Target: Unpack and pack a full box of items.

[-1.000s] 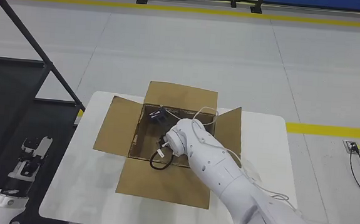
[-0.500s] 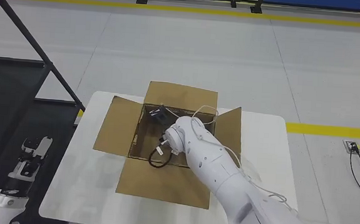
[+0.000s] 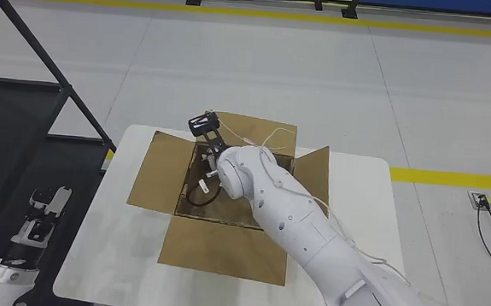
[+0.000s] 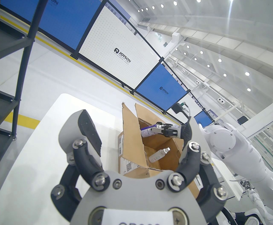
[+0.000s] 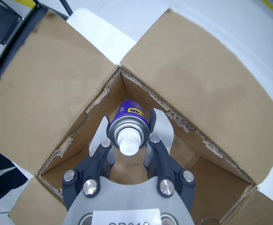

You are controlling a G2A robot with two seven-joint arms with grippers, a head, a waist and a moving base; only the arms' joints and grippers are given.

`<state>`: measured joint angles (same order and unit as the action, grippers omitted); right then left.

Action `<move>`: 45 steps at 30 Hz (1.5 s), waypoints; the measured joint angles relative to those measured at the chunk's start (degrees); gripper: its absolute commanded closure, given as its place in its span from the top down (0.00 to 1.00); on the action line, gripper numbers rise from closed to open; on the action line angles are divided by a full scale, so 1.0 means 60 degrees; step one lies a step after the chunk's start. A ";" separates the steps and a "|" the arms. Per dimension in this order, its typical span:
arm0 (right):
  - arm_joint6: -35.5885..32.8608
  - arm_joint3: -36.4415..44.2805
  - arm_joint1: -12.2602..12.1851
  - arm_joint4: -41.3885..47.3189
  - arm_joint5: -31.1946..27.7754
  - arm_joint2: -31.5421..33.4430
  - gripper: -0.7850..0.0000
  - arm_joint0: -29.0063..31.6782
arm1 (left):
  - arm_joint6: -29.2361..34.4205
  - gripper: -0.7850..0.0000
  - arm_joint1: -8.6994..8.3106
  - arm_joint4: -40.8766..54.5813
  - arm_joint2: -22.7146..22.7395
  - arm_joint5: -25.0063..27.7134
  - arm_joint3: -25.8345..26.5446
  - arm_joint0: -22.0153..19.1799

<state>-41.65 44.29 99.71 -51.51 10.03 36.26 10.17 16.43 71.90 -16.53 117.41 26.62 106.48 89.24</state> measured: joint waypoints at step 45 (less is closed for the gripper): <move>-0.4612 0.6442 -0.2976 -0.5619 -0.0969 1.0536 0.00 0.6758 | 0.0000 1.00 0.0000 0.0000 0.0000 0.0000 0.0000 0.0000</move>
<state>-69.33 82.94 81.86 -85.22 4.21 99.48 50.71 16.43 71.90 -16.53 117.41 26.62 106.48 89.24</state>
